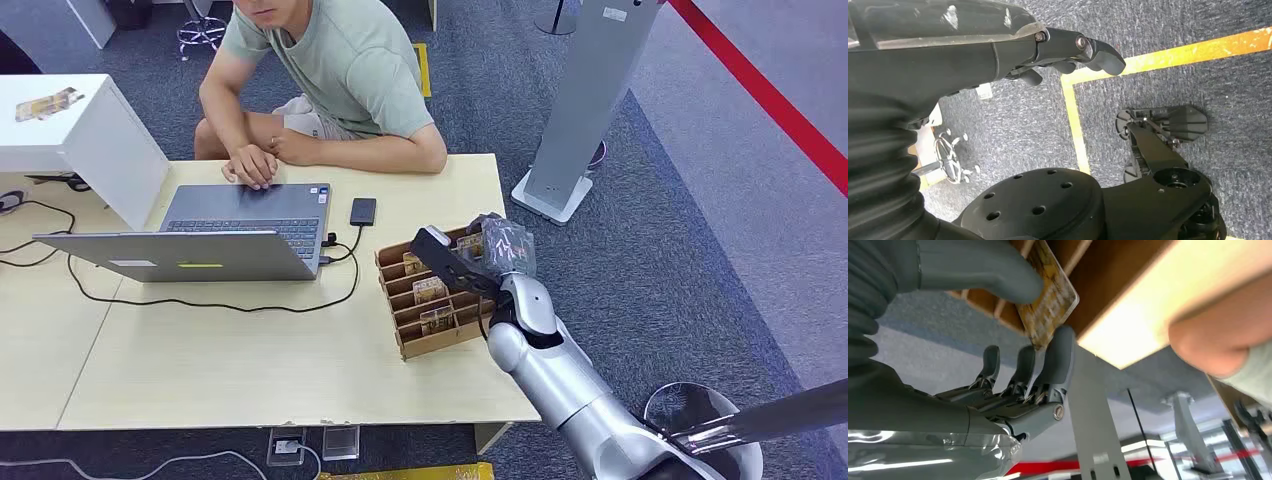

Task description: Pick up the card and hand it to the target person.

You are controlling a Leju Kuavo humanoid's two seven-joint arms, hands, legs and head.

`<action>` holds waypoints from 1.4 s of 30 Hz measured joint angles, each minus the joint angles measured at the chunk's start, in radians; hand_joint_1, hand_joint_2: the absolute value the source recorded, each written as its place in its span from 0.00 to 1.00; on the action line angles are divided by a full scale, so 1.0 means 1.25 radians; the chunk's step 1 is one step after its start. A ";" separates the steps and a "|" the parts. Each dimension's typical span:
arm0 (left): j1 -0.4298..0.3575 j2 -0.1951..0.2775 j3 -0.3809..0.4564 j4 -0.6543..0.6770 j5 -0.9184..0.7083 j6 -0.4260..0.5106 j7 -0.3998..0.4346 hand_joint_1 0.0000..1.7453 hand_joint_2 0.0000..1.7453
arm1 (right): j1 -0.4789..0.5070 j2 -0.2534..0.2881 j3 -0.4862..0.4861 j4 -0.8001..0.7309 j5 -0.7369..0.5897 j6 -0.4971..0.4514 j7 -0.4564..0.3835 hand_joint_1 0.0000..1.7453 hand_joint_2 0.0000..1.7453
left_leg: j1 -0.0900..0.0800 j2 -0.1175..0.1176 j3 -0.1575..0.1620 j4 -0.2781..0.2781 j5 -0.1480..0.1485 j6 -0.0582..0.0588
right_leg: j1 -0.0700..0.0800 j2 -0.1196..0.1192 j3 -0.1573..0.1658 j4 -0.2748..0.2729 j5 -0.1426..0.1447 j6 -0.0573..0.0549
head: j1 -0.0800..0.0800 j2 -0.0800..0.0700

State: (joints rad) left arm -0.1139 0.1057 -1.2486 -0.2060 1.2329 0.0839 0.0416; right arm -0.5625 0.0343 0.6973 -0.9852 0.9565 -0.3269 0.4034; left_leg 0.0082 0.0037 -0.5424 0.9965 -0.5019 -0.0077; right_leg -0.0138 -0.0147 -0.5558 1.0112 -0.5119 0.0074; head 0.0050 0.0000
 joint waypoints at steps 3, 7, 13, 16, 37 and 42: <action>0.000 0.000 0.000 0.000 0.000 0.000 0.000 0.00 1.00 | -0.001 0.000 0.000 0.000 -0.002 0.000 0.001 0.53 1.00 | 0.000 0.000 0.000 0.000 0.000 0.000 | 0.000 0.000 0.000 0.000 0.000 0.000 | 0.000 0.000; 0.000 0.000 0.000 0.000 0.001 0.000 0.000 0.00 1.00 | 0.000 0.000 0.000 0.002 -0.003 -0.005 0.007 0.50 1.00 | 0.000 0.000 0.000 0.000 0.000 0.000 | 0.000 0.000 0.000 0.000 0.000 0.000 | 0.000 0.000; 0.000 0.000 0.000 0.000 0.001 0.000 0.000 0.00 1.00 | 0.007 -0.003 0.000 0.003 -0.003 -0.009 0.018 0.49 1.00 | 0.000 0.000 0.000 0.000 0.000 0.000 | 0.000 0.000 0.000 0.000 0.000 0.000 | 0.000 0.000; 0.000 0.000 0.000 0.000 0.001 0.000 0.000 0.00 1.00 | 0.009 -0.004 -0.001 0.003 -0.003 -0.008 0.021 0.51 1.00 | 0.000 0.000 0.000 0.000 0.000 0.000 | 0.000 0.000 0.000 0.000 0.000 0.000 | 0.000 0.000; 0.000 0.000 -0.002 0.000 0.001 0.000 0.000 0.00 1.00 | 0.014 -0.005 -0.002 -0.002 -0.005 -0.012 0.018 0.88 1.00 | 0.000 0.000 0.000 0.000 0.000 0.000 | 0.000 0.000 0.000 0.000 0.000 0.000 | 0.000 0.000; 0.000 0.000 -0.005 0.000 -0.001 0.000 0.000 0.00 1.00 | 0.018 -0.007 -0.002 -0.002 -0.013 -0.026 0.002 0.88 1.00 | 0.000 0.000 0.000 0.000 0.000 0.000 | 0.000 0.000 0.000 0.000 0.000 0.000 | 0.000 0.000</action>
State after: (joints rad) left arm -0.1136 0.1057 -1.2549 -0.2060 1.2322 0.0835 0.0416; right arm -0.5396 0.0258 0.6949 -0.9873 0.9401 -0.3598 0.4054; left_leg 0.0082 0.0039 -0.5420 0.9965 -0.5019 -0.0077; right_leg -0.0138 -0.0143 -0.5559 1.0112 -0.5119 0.0074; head 0.0049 0.0001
